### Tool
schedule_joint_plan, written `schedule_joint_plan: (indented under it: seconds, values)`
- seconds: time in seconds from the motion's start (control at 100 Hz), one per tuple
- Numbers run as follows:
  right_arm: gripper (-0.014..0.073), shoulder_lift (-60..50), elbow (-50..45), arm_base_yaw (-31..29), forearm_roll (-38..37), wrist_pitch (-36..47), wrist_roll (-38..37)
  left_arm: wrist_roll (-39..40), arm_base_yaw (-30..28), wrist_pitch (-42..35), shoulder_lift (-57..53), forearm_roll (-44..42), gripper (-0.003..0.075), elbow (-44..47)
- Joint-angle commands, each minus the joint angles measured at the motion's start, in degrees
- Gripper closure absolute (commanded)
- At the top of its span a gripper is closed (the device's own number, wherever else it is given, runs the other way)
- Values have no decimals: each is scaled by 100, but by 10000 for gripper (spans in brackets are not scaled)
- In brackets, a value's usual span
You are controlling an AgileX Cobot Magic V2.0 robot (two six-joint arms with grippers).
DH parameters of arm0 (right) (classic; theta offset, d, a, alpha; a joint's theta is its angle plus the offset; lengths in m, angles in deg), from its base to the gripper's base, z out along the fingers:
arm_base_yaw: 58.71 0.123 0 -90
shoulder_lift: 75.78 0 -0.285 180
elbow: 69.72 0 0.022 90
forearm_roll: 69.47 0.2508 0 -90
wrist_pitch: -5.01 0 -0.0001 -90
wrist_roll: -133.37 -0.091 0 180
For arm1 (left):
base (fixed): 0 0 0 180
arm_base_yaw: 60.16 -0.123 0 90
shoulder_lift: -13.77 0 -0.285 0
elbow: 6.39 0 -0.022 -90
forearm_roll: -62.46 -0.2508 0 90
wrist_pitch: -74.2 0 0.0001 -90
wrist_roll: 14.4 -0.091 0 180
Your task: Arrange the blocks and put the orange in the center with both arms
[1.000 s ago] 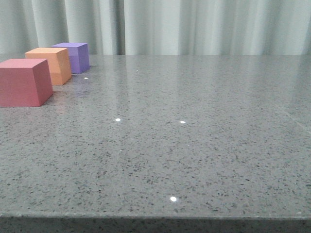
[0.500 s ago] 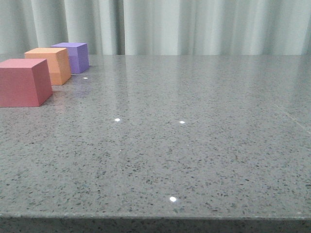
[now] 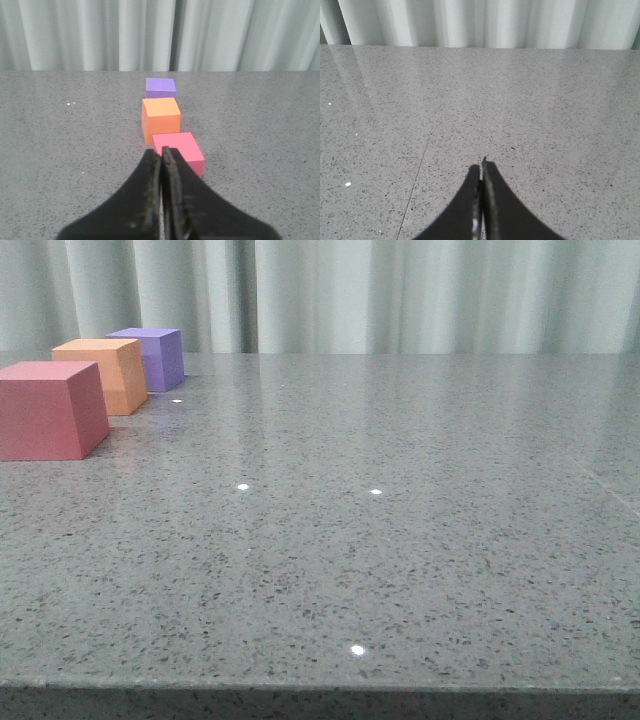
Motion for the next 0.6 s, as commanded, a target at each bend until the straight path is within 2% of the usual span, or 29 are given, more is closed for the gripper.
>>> schedule_joint_plan:
  seconds: [0.0,0.05,0.11,0.2,0.42,0.59]
  values:
    - [663,64,148,-34,-81,477,39,53,-55,-570,38,102,741,-144]
    - [663,64,148,-34,-81,477,39,9,-125,-626,38,168,741,-135]
    - [663,64,148,-34,-81,477,39,-394,-255,-812,38,422,741,-56]
    - [663,64,148,-34,-81,477,39,-1121,-490,-1505,-7,928,741,250]
    - [663,64,148,-34,-81,477,39,-1123,-591,-3043,-461,1005,741,1536]
    - [663,64,148,-34,-81,477,39,-1123,-832,-3123,-1018,1005,741,2311]
